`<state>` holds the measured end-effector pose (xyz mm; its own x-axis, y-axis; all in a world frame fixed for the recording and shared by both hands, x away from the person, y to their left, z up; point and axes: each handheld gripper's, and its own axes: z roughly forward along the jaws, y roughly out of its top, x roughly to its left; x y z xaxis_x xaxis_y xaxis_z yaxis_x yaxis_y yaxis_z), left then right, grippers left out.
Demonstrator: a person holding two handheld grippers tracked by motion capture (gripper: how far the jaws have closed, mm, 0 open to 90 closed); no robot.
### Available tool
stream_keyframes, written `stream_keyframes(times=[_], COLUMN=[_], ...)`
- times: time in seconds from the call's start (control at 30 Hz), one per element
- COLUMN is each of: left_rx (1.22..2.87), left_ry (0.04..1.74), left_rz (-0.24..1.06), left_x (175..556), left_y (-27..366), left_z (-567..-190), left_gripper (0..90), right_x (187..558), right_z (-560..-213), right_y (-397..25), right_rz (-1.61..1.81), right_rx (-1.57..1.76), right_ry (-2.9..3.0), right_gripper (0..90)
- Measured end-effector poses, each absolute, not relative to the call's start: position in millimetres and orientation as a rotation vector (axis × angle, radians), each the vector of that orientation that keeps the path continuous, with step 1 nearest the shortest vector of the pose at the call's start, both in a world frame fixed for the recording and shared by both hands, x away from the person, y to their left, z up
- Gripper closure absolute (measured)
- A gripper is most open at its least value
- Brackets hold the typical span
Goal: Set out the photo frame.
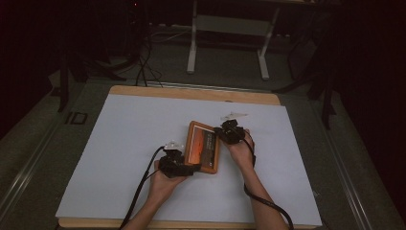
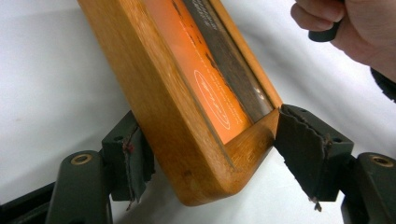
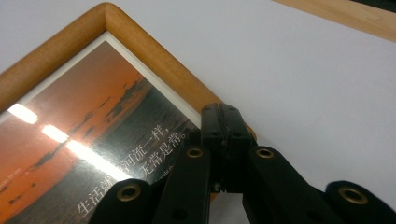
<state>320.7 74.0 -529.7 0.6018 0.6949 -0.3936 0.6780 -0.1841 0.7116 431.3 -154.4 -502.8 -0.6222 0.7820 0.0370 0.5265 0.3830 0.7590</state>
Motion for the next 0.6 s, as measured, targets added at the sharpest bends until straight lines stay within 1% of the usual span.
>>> stream_keyframes(times=[0.17, 0.37, 0.47, 0.6], left_rx=[1.895, 1.880, 1.880, 1.862], left_ry=[1.102, 1.078, 1.081, 1.133], left_rz=[0.016, -0.008, -0.009, -0.011], left_x=[322, 326, 328, 331], left_y=[70, 60, 58, 55], left_z=[-528, -519, -517, -517], left_gripper=[31.7, 40.8, 42.5, 44.6], right_x=[433, 436, 436, 436], right_z=[-504, -513, -514, -515], right_y=[-156, -163, -163, -164], right_rz=[1.093, 1.064, 1.065, 1.064], right_rx=[1.149, 1.182, 1.189, 1.188], right_ry=[2.321, 2.326, 2.326, 2.328], right_gripper=[89.9, 90.0, 90.0, 89.9])
